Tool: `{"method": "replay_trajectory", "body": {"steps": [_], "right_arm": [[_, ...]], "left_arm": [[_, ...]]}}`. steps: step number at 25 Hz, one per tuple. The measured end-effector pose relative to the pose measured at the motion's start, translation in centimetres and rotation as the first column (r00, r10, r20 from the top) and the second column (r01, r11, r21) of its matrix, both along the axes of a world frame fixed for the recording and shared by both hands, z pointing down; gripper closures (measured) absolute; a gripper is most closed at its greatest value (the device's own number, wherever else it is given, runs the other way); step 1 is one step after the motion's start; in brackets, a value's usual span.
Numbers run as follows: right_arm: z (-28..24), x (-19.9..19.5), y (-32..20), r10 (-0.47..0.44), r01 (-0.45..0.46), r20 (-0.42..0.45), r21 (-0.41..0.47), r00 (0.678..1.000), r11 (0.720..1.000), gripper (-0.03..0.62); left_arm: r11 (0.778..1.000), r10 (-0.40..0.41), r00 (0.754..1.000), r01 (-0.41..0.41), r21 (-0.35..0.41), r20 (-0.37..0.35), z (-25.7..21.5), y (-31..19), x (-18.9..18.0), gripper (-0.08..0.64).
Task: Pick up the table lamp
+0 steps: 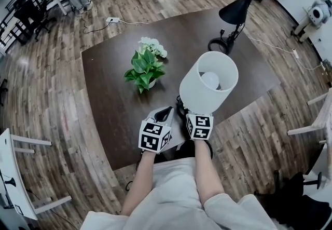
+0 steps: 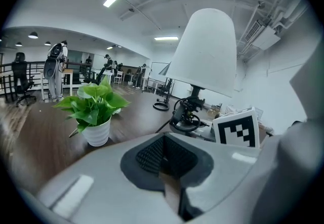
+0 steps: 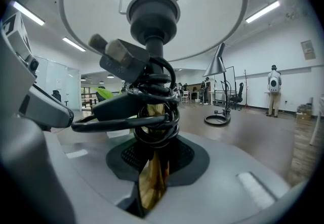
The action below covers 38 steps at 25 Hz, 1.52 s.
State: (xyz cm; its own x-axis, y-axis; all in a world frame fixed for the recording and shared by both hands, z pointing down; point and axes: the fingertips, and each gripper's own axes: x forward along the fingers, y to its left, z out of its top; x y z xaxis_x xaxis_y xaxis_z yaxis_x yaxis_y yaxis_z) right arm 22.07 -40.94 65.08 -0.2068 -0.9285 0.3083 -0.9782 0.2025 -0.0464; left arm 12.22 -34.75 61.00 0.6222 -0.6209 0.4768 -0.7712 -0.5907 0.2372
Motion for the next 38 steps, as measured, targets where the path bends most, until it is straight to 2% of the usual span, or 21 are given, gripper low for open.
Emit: {"method": "replay_trajectory", "body": {"steps": [15, 20, 24, 29, 35, 38], "right_arm": [[-5.2, 1.6, 3.8, 0.135, -0.135, 0.005, -0.066, 0.991, 0.989, 0.497], [-6.8, 1.8, 5.0, 0.182, -0.181, 0.008, -0.064, 0.983, 0.981, 0.497], [-6.5, 1.4, 6.6, 0.204, -0.202, 0.006, -0.082, 0.979, 0.976, 0.497], [-7.2, 0.9, 7.4, 0.186, -0.185, 0.003, -0.08, 0.983, 0.979, 0.497], [-7.3, 0.9, 8.4, 0.116, -0.116, 0.006, -0.082, 0.993, 0.99, 0.497], [-7.4, 0.9, 8.6, 0.056, -0.056, 0.006, -0.073, 0.998, 0.996, 0.497]], "left_arm": [[0.993, 0.114, 0.993, -0.114, 0.005, 0.004, -6.6, 0.4, -0.3, 0.558], [0.991, 0.134, 0.991, -0.134, 0.015, 0.002, -7.4, 1.0, -1.1, 0.558], [0.991, 0.135, 0.991, -0.135, -0.015, -0.007, -6.5, 1.9, -1.5, 0.558], [0.989, 0.146, 0.989, -0.145, -0.019, 0.006, -6.8, 2.7, -1.2, 0.558], [0.995, 0.099, 0.995, -0.099, -0.021, 0.011, -7.0, 3.8, -0.1, 0.558], [0.999, 0.047, 0.999, -0.047, -0.006, 0.013, -7.2, 4.2, 0.3, 0.558]]}}
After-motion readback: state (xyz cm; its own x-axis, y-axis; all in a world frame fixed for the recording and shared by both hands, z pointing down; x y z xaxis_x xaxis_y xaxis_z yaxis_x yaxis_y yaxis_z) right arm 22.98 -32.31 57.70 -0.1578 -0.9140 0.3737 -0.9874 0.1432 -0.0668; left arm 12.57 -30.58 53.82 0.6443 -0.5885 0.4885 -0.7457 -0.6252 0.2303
